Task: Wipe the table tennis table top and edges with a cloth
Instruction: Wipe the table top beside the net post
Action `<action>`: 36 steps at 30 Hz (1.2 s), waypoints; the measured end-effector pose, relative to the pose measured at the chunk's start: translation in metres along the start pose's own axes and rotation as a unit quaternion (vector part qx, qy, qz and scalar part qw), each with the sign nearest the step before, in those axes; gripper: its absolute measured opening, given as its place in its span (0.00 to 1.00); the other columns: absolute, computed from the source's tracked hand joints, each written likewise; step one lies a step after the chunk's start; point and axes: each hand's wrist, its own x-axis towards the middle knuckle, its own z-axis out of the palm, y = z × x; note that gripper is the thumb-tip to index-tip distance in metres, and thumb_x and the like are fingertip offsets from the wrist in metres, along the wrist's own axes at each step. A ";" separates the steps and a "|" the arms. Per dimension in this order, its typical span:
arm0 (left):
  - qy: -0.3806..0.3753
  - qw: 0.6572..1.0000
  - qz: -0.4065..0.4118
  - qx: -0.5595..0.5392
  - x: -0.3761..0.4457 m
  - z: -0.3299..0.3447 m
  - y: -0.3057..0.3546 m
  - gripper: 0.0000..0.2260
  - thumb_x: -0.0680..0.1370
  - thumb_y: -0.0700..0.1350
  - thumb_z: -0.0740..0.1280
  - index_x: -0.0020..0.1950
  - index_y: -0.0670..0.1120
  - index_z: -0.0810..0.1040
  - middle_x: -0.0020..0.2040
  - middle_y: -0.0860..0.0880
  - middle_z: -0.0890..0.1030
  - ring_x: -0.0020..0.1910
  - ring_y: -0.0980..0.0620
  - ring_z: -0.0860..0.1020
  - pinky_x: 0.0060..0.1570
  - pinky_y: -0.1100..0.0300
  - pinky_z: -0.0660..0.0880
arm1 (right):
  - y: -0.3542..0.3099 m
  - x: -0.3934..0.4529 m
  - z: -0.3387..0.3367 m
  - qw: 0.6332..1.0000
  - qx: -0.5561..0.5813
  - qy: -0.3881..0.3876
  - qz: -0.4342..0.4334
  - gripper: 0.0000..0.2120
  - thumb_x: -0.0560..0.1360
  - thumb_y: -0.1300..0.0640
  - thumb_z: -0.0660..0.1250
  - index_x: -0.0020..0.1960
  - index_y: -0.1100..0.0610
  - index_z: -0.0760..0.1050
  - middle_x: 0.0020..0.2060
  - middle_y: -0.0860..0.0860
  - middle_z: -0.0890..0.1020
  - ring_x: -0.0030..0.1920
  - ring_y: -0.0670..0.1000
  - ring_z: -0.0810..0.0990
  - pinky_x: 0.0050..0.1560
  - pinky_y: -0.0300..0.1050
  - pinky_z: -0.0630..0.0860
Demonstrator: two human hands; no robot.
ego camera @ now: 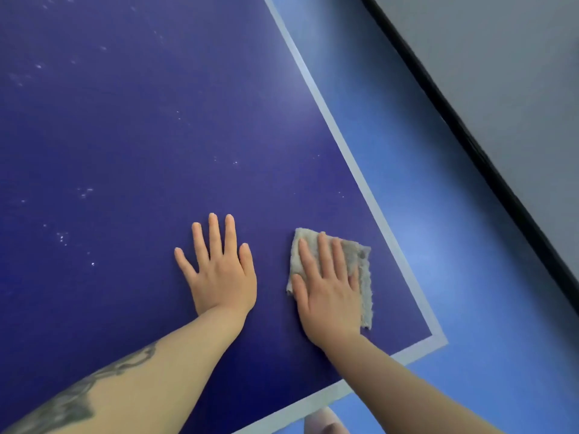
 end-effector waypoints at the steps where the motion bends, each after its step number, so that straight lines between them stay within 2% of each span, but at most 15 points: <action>1: 0.001 1.000 -0.001 0.003 0.000 0.000 0.001 0.26 0.82 0.56 0.42 0.80 0.54 0.45 0.81 0.51 0.47 0.79 0.47 0.43 0.74 0.38 0.45 | -0.008 0.006 0.002 0.998 -0.005 -0.014 -0.065 0.28 0.81 0.39 0.39 0.80 0.39 0.39 0.80 0.44 0.39 0.78 0.48 0.33 0.76 0.52 0.35; 4: 0.006 1.000 -0.006 -0.002 0.001 -0.002 0.000 0.27 0.81 0.56 0.40 0.80 0.54 0.48 0.81 0.51 0.50 0.79 0.47 0.46 0.74 0.38 0.47 | -0.017 0.060 -0.010 0.978 -0.019 -0.039 -0.202 0.27 0.82 0.40 0.42 0.80 0.39 0.44 0.80 0.44 0.44 0.79 0.47 0.36 0.76 0.51 0.36; 6: 0.016 1.000 -0.009 -0.004 0.001 -0.002 -0.001 0.27 0.80 0.56 0.41 0.80 0.53 0.52 0.80 0.52 0.53 0.79 0.47 0.49 0.73 0.38 0.49 | -0.003 0.099 -0.022 0.977 -0.027 -0.052 -0.205 0.26 0.83 0.40 0.43 0.80 0.37 0.44 0.80 0.42 0.43 0.79 0.46 0.36 0.77 0.51 0.39; 10: 0.018 1.000 -0.009 -0.002 0.001 -0.002 0.000 0.27 0.80 0.56 0.41 0.80 0.54 0.52 0.80 0.52 0.54 0.79 0.48 0.50 0.74 0.39 0.48 | 0.048 0.119 -0.039 0.999 0.029 0.008 0.017 0.26 0.84 0.43 0.46 0.80 0.39 0.44 0.80 0.43 0.43 0.79 0.47 0.38 0.78 0.56 0.44; 12: 0.020 1.000 -0.011 -0.001 0.000 -0.002 -0.001 0.27 0.80 0.56 0.41 0.80 0.53 0.52 0.80 0.51 0.53 0.79 0.48 0.49 0.74 0.39 0.48 | 0.058 0.087 -0.030 0.997 0.028 0.019 0.075 0.27 0.83 0.43 0.44 0.80 0.41 0.43 0.81 0.45 0.43 0.79 0.48 0.38 0.78 0.57 0.44; 14: 0.038 0.999 -0.008 0.000 -0.003 0.000 -0.001 0.25 0.82 0.53 0.43 0.80 0.51 0.56 0.80 0.50 0.56 0.79 0.47 0.52 0.74 0.39 0.50 | 0.051 0.041 -0.013 0.999 -0.002 0.035 -0.003 0.27 0.82 0.42 0.43 0.81 0.42 0.45 0.81 0.47 0.46 0.80 0.50 0.42 0.77 0.58 0.48; 17: 0.056 0.998 0.000 0.009 -0.006 0.002 0.001 0.23 0.83 0.50 0.47 0.77 0.48 0.64 0.77 0.47 0.63 0.77 0.46 0.59 0.73 0.40 0.55 | 0.040 0.017 -0.002 0.975 -0.047 0.000 -0.216 0.26 0.83 0.41 0.44 0.80 0.43 0.53 0.80 0.48 0.55 0.80 0.53 0.52 0.74 0.57 0.55; 19: 0.055 0.998 -0.027 0.001 -0.012 0.004 0.002 0.24 0.83 0.51 0.46 0.77 0.48 0.63 0.78 0.47 0.62 0.77 0.46 0.59 0.73 0.41 0.57 | 0.045 0.041 -0.016 0.946 -0.069 -0.050 -0.312 0.26 0.82 0.39 0.39 0.80 0.38 0.47 0.80 0.43 0.47 0.80 0.49 0.42 0.77 0.55 0.47; 22: 0.047 0.995 -0.090 -0.014 -0.039 0.013 0.016 0.24 0.84 0.53 0.44 0.79 0.49 0.55 0.79 0.48 0.57 0.78 0.47 0.54 0.74 0.41 0.55 | 0.078 0.073 -0.039 0.968 -0.045 -0.085 -0.231 0.30 0.75 0.36 0.31 0.77 0.34 0.37 0.76 0.37 0.34 0.76 0.42 0.31 0.79 0.52 0.40; 24: 0.042 0.994 -0.100 -0.017 -0.062 0.018 0.033 0.25 0.82 0.54 0.45 0.79 0.47 0.57 0.78 0.47 0.59 0.78 0.46 0.56 0.73 0.41 0.56 | 0.103 0.066 -0.042 0.995 -0.020 -0.027 -0.096 0.32 0.74 0.36 0.29 0.78 0.36 0.37 0.77 0.39 0.36 0.77 0.43 0.33 0.79 0.52 0.44; 26: 0.048 0.992 -0.113 -0.027 -0.075 0.023 0.047 0.27 0.81 0.55 0.47 0.78 0.46 0.59 0.78 0.46 0.60 0.77 0.44 0.58 0.72 0.40 0.57 | 0.115 0.033 -0.031 0.998 -0.024 -0.002 -0.053 0.32 0.76 0.36 0.34 0.80 0.39 0.41 0.80 0.43 0.41 0.79 0.46 0.38 0.78 0.54 0.49; 29: 0.052 0.988 -0.138 -0.036 -0.079 0.024 0.056 0.28 0.81 0.55 0.46 0.79 0.46 0.58 0.78 0.46 0.59 0.78 0.45 0.57 0.72 0.40 0.57 | 0.101 -0.011 -0.017 0.981 -0.027 -0.004 -0.192 0.28 0.81 0.41 0.47 0.80 0.43 0.55 0.80 0.48 0.57 0.79 0.51 0.54 0.76 0.57 0.59; 31: 0.051 0.989 -0.136 -0.037 -0.078 0.024 0.056 0.28 0.80 0.55 0.46 0.79 0.46 0.59 0.78 0.47 0.60 0.78 0.45 0.57 0.72 0.40 0.56 | 0.092 -0.008 -0.012 0.947 -0.075 -0.018 -0.312 0.25 0.83 0.41 0.46 0.79 0.43 0.56 0.79 0.48 0.61 0.78 0.52 0.58 0.73 0.56 0.61; 34: 0.049 0.989 -0.138 -0.035 -0.079 0.023 0.057 0.28 0.80 0.55 0.46 0.78 0.46 0.60 0.78 0.46 0.61 0.77 0.45 0.58 0.72 0.40 0.57 | 0.087 0.034 -0.023 0.927 -0.086 -0.049 -0.362 0.26 0.82 0.39 0.43 0.80 0.39 0.49 0.80 0.43 0.49 0.80 0.48 0.46 0.75 0.56 0.49; 36: 0.047 0.989 -0.139 -0.035 -0.079 0.023 0.058 0.28 0.80 0.54 0.47 0.78 0.46 0.62 0.78 0.46 0.61 0.77 0.44 0.58 0.71 0.40 0.57 | 0.093 0.056 -0.029 0.960 -0.039 -0.060 -0.272 0.28 0.79 0.37 0.38 0.78 0.35 0.42 0.78 0.38 0.39 0.78 0.43 0.36 0.77 0.53 0.41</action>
